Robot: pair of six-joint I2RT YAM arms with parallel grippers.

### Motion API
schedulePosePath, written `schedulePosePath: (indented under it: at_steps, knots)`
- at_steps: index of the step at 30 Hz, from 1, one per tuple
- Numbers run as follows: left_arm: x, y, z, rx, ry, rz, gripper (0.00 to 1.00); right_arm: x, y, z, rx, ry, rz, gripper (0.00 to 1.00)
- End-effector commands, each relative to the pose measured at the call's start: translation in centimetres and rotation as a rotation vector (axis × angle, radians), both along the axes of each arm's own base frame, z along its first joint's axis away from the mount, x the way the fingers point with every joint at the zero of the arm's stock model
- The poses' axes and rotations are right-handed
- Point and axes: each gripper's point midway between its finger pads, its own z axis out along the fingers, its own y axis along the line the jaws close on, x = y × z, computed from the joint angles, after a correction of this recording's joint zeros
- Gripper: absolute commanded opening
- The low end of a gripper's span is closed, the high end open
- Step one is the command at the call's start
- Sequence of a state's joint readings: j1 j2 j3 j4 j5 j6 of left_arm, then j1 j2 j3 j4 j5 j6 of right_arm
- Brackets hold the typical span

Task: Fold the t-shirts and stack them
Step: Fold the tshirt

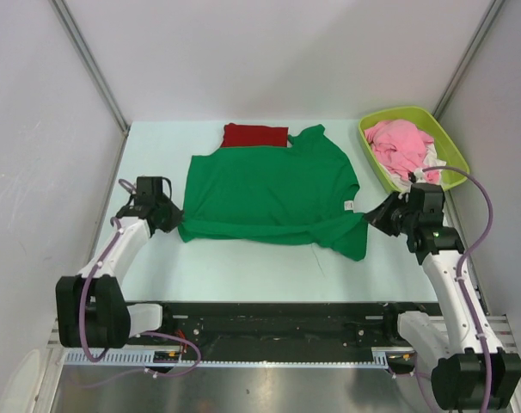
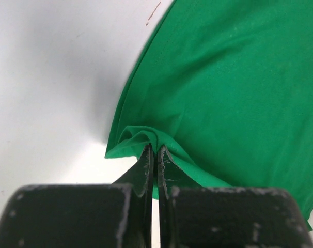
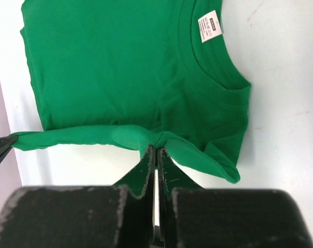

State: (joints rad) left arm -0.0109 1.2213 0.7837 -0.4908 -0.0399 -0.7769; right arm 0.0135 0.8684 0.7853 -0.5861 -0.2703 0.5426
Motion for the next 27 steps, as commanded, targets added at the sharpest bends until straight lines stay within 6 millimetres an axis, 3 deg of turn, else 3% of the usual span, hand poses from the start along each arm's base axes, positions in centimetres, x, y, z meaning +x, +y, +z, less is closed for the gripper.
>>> schedulePosePath:
  at_steps: [1,8,12,14,16,17,27]
  knots:
    - [2.5,0.1,1.4,-0.002,-0.063,-0.008,0.0,2.2,1.0,1.4,0.028,-0.089,0.05,0.0]
    - [3.3,0.4,0.3,0.008,-0.032,0.007,0.0,6.2,2.0,2.3,0.03,-0.137,0.079,0.0]
    - [3.7,0.3,-0.2,0.005,-0.012,0.007,0.0,8.5,3.4,1.4,0.04,-0.107,0.124,0.0]
    - [3.9,0.3,-0.2,0.006,-0.015,0.005,0.0,9.6,4.1,2.1,0.04,-0.128,0.142,0.0]
    - [4.0,1.2,-0.4,0.012,-0.012,0.03,0.0,10.6,4.7,1.5,0.036,-0.109,0.163,0.0]
    - [4.0,1.3,-0.5,0.014,-0.009,0.034,0.0,11.2,5.0,2.2,0.035,-0.129,0.169,0.0]
    - [4.8,1.9,0.1,0.004,-0.012,0.044,0.0,15.1,6.4,1.2,0.018,-0.105,0.233,0.0]
